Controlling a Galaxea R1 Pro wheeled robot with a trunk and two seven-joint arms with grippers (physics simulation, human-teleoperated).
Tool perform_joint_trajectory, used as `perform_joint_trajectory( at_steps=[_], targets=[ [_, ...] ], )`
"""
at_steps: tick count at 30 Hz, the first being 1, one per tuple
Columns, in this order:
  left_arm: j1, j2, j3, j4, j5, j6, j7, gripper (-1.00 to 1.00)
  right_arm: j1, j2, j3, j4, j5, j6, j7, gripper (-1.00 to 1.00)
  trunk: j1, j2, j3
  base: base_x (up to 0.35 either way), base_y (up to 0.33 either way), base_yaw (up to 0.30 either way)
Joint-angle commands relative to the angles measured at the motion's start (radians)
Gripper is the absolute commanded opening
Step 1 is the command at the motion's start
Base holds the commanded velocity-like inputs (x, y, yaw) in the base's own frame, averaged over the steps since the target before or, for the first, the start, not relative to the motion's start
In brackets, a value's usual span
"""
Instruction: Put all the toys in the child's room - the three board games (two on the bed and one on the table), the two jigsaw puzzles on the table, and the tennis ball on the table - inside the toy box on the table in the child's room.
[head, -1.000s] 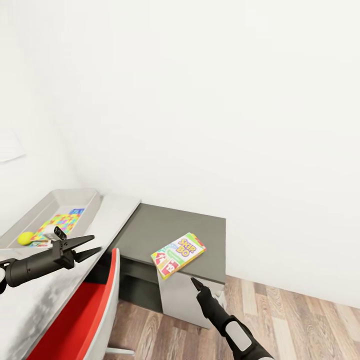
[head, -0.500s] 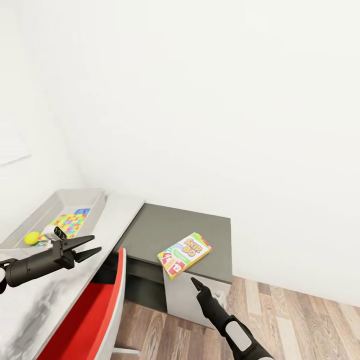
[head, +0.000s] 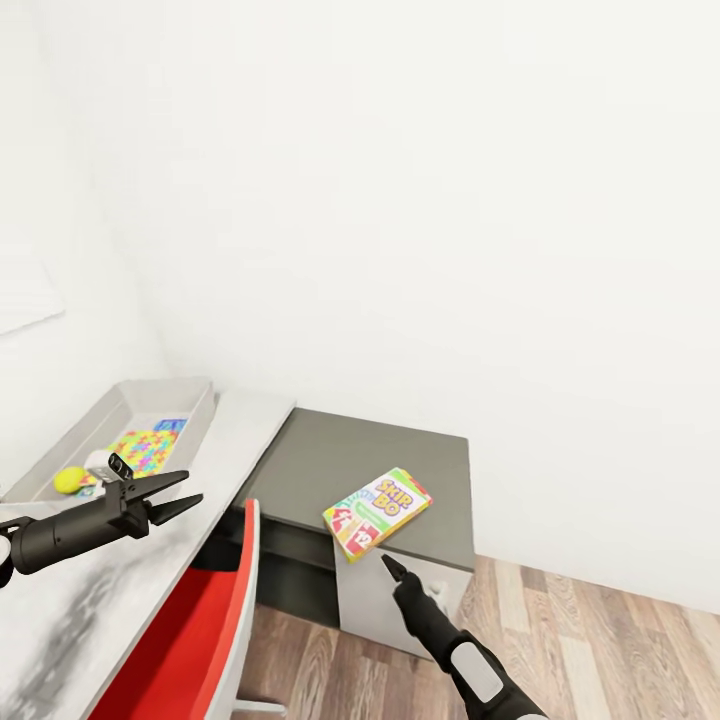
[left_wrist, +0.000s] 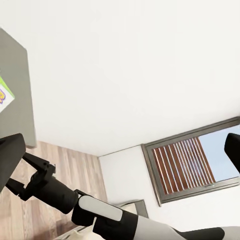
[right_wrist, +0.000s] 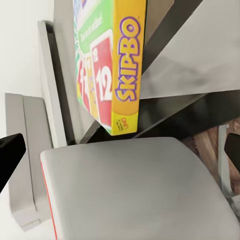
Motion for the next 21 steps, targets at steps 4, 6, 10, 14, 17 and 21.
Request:
perform_joint_trajectory(
  at_steps=[4,6,10,14,17,21],
  targets=[
    [-0.001,0.0,0.0,0.001,-0.003,0.004,-0.005,1.0,-0.001,0.001,-0.005,-0.001,-0.009,0.01,0.002,1.0,0.0,-0.002,-0.002,0.094,0.162,0.0],
    [-0.001,0.0,0.0,0.0,-0.003,0.004,-0.005,1.0,-0.001,0.001,-0.005,-0.001,-0.009,0.01,0.002,1.0,0.0,-0.002,-0.002,0.073,0.111,0.0],
    [-0.001,0.0,0.0,0.0,-0.003,0.004,-0.005,1.0,-0.001,0.001,-0.005,-0.001,-0.008,0.011,0.003,1.0,0.0,-0.002,-0.002,0.033,0.05,0.0],
    [-0.001,0.0,0.0,0.001,-0.003,0.004,-0.005,1.0,-0.001,0.001,-0.005,-0.002,-0.008,0.011,0.003,1.0,0.0,-0.002,-0.002,0.013,0.019,0.0],
    [-0.001,0.0,0.0,0.0,-0.003,0.004,-0.005,1.0,-0.001,0.001,-0.005,-0.002,-0.009,0.011,0.003,1.0,0.0,-0.002,-0.002,0.017,0.015,0.0],
    [-0.001,-0.001,0.0,0.0,-0.003,0.004,-0.004,1.0,-0.001,0.001,-0.005,-0.002,-0.009,0.012,0.002,1.0,0.0,-0.002,-0.002,0.092,0.067,0.0]
  ],
)
